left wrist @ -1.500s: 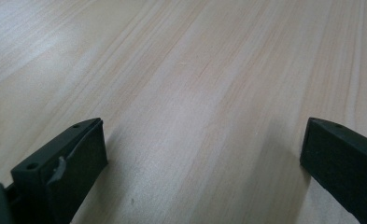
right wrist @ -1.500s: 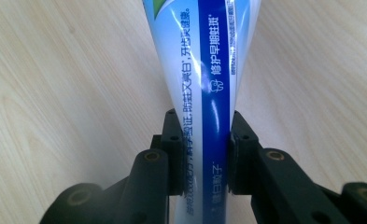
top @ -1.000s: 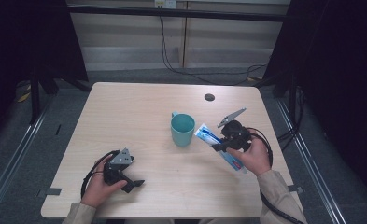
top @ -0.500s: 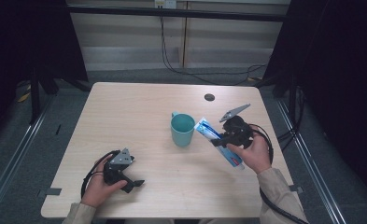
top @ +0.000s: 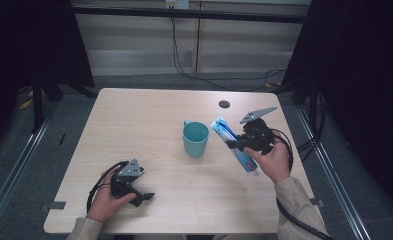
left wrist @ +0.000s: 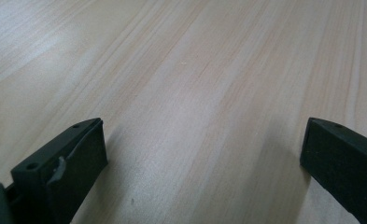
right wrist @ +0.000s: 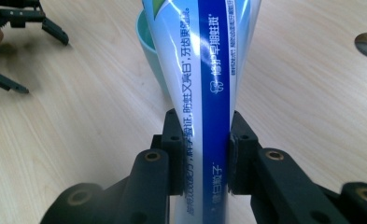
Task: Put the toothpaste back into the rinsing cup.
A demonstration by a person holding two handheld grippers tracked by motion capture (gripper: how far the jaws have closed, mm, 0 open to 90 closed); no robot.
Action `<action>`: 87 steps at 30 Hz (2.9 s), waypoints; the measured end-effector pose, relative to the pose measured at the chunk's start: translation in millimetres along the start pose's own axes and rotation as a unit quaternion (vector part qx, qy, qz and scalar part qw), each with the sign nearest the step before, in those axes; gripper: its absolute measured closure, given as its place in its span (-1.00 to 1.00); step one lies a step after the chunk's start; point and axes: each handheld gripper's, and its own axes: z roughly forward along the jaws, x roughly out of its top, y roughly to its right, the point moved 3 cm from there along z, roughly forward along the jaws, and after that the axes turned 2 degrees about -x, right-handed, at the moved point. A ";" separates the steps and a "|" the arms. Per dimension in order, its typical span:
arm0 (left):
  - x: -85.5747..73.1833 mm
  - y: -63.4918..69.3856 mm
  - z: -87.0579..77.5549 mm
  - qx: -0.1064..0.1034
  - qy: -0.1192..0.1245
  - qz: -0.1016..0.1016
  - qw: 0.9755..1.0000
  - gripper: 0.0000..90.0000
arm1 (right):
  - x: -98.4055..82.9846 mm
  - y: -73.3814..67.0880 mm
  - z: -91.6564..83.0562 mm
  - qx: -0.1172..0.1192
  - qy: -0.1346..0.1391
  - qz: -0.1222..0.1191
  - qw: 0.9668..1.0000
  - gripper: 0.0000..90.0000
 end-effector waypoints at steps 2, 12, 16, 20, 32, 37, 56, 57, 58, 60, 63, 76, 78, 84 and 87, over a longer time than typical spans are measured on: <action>0.0 0.0 0.0 0.000 0.000 0.000 1.000 -1.00 | 1.7 0.3 -1.5 -0.004 0.009 0.003 1.000 0.64; 0.0 0.0 0.0 0.000 0.000 0.000 1.000 -1.00 | 7.5 3.8 -7.3 -0.008 0.051 0.024 0.998 0.64; 0.0 0.0 0.0 0.000 0.000 0.000 1.000 -1.00 | 9.2 5.0 -8.4 -0.014 0.068 0.029 0.997 0.64; 0.0 0.0 0.0 0.000 0.000 0.000 1.000 -1.00 | 11.4 6.1 -9.9 -0.012 0.082 0.032 0.996 0.64; 0.0 0.0 0.0 0.000 0.000 0.000 1.000 -1.00 | 16.9 8.0 -10.8 -0.017 0.120 0.048 0.992 0.64; 0.0 0.0 0.0 0.000 0.000 0.000 1.000 -1.00 | 17.2 10.7 -11.4 -0.016 0.137 0.058 0.989 0.64; 0.0 0.0 0.0 0.000 0.000 0.000 1.000 -1.00 | 22.9 13.9 -11.5 -0.019 0.174 0.077 0.981 0.64; 0.0 0.0 0.0 0.000 0.000 0.000 1.000 -1.00 | 23.1 14.2 -11.5 -0.019 0.176 0.078 0.981 0.64; 0.0 0.0 0.0 0.000 0.000 0.000 1.000 -1.00 | 23.3 14.4 -11.6 -0.020 0.176 0.079 0.981 0.64; 0.0 0.0 0.0 0.000 0.000 0.000 1.000 -1.00 | 23.9 14.8 -11.7 -0.021 0.177 0.078 0.981 0.64; 0.0 0.0 0.0 0.000 0.000 0.000 1.000 -1.00 | 24.9 15.5 -11.7 -0.021 0.180 0.080 0.980 0.64; 0.0 0.0 0.0 0.000 0.000 0.000 1.000 -1.00 | 36.1 13.5 -11.0 -0.016 0.196 0.080 0.977 0.64; 0.0 0.0 0.0 0.000 0.000 0.000 1.000 -1.00 | 38.4 12.7 -10.3 -0.014 0.197 0.078 0.977 0.64; 0.0 0.0 0.0 0.000 0.000 0.000 1.000 -1.00 | 44.3 12.2 -8.7 -0.008 0.206 0.082 0.975 0.64; 0.0 0.0 0.1 0.000 0.001 0.000 1.000 -1.00 | 47.3 11.4 -7.4 -0.008 0.211 0.085 0.974 0.64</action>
